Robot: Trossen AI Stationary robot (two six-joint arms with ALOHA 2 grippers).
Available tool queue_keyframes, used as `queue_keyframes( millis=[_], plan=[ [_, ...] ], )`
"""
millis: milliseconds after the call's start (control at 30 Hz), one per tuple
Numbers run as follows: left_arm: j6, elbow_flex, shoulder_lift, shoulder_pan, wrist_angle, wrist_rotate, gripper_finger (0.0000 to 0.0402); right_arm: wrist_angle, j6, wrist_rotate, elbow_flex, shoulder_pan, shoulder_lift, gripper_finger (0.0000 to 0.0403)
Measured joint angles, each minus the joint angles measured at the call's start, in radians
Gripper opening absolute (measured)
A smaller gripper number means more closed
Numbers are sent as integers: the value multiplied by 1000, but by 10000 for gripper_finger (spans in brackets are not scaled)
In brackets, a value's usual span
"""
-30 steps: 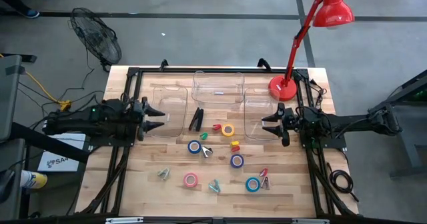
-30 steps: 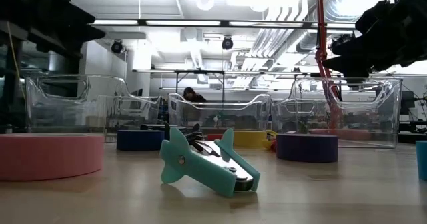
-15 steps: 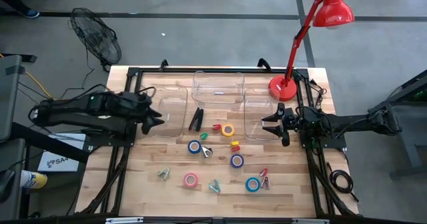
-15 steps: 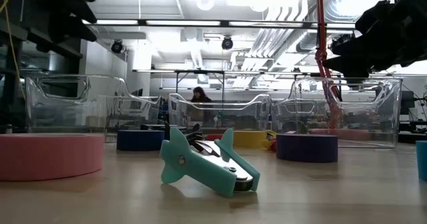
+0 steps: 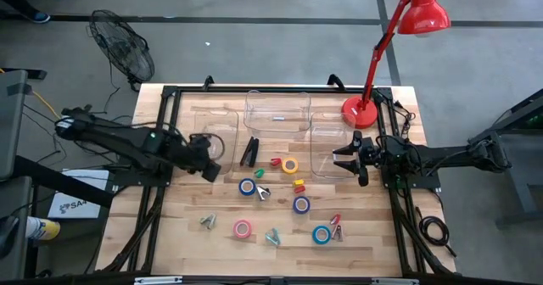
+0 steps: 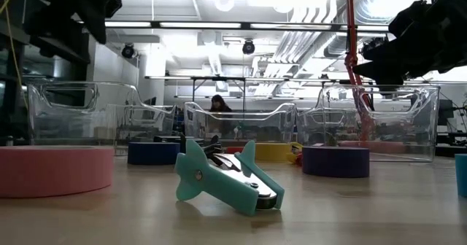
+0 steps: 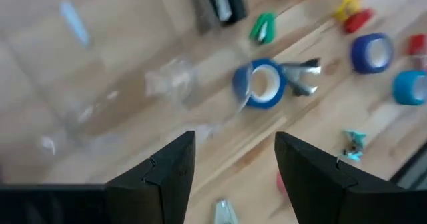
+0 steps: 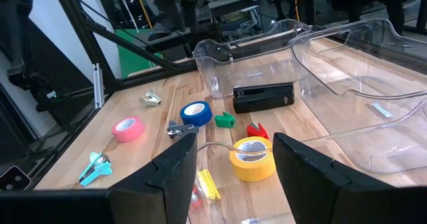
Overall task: Pick and place Stapler, Stapler remover, tape
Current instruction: Put the grey staple remover into the bottom left transparent bin
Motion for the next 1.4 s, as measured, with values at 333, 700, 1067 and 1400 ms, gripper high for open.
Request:
queue_keyframes(
  millis=[333, 700, 1067, 1400],
  plan=[
    [-262, 80, 244, -156, -42, 135, 202, 0, 0, 0, 0, 0, 0, 189],
    [-297, 83, 376, -173, -20, 274, 202, 0, 0, 0, 0, 0, 0, 189],
    [-175, 83, 481, -187, 36, 315, 204, 0, 0, 0, 0, 0, 0, 189],
    [-235, 82, 559, -228, 71, 322, 305, 0, 0, 0, 0, 0, 0, 189]
  ],
)
